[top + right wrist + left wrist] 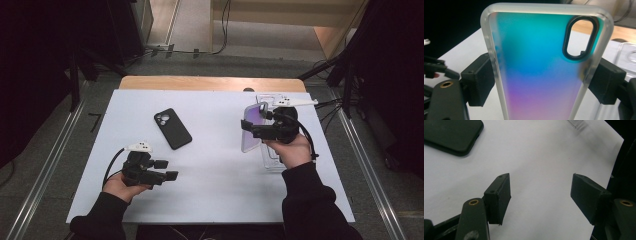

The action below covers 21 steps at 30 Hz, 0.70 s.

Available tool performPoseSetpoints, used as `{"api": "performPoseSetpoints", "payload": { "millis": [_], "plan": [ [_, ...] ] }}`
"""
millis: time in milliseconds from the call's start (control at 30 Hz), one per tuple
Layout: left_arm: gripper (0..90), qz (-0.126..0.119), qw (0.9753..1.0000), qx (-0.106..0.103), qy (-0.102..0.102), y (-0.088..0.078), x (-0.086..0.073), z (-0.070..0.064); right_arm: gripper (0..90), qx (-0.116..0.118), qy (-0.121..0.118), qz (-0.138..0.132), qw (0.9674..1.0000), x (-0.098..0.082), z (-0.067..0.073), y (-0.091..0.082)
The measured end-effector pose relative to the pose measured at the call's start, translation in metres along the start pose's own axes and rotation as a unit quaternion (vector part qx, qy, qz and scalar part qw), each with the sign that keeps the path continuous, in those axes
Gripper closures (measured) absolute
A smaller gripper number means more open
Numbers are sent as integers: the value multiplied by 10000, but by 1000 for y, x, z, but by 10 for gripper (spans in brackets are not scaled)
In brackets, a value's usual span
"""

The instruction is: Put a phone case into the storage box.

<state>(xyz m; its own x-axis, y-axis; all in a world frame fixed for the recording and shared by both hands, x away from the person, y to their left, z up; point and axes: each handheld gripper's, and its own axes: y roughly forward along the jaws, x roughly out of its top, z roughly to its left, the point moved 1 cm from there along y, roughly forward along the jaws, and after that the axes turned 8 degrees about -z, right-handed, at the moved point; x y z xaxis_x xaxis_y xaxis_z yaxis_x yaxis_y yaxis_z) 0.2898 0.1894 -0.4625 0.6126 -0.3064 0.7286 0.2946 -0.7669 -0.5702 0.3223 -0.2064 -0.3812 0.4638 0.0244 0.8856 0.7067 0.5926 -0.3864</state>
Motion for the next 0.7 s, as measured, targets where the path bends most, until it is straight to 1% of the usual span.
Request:
{"api": "performPoseSetpoints", "payload": {
  "millis": [100, 133, 167, 200, 267, 367, 433, 467, 533, 567, 600, 633, 700],
  "plan": [
    [330, -1, 10000, 15, -37, -1, -1, 1, 154, -155, 14, -97, 9998, 5, -9, -6],
    [330, -4, 9999, 26, -99, -2, -1, 1, 154, -192, 22, -115, 9997, 5, -11, -8],
    [330, -16, 9999, 34, -128, -3, -2, 2, 154, -309, 47, -169, 9994, 7, -17, -11],
    [330, -20, 9999, 42, -134, -3, -2, 2, 154, -309, 47, -169, 9994, 7, -17, -11],
    [330, -60, 9998, 79, -145, -4, -2, 3, 154, -410, 83, -197, 9989, 8, -22, -12],
    [330, -135, 9997, 132, -170, -5, -2, 4, 154, -591, 90, -214, 9980, 10, -31, -10],
    [330, -140, 9996, 147, -185, -5, -3, 5, 154, -628, 84, -201, 9978, 11, -32, -9],
    [330, -141, 9996, 166, -189, -5, -3, 5, 154, -759, 57, -213, 9969, 12, -35, -8],
    [330, -139, 9996, 172, -182, -5, -3, 5, 153, -797, 48, -235, 9965, 13, -37, -7],
    [330, -141, 9995, 192, -191, -6, -3, 6, 154, -875, 87, -286, 9957, 14, -42, -6],
    [330, -154, 9995, 184, -202, -6, -3, 6, 154, -896, 91, -298, 9955, 15, -44, -6],
    [330, -154, 9995, 184, -202, -6, -3, 6, 154, -896, 91, -298, 9955, 15, -44, -6],
    [330, -162, 9995, 197, -207, -6, -3, 6, 154, -988, 75, -272, 9947, 17, -48, -4]
  ]
}}
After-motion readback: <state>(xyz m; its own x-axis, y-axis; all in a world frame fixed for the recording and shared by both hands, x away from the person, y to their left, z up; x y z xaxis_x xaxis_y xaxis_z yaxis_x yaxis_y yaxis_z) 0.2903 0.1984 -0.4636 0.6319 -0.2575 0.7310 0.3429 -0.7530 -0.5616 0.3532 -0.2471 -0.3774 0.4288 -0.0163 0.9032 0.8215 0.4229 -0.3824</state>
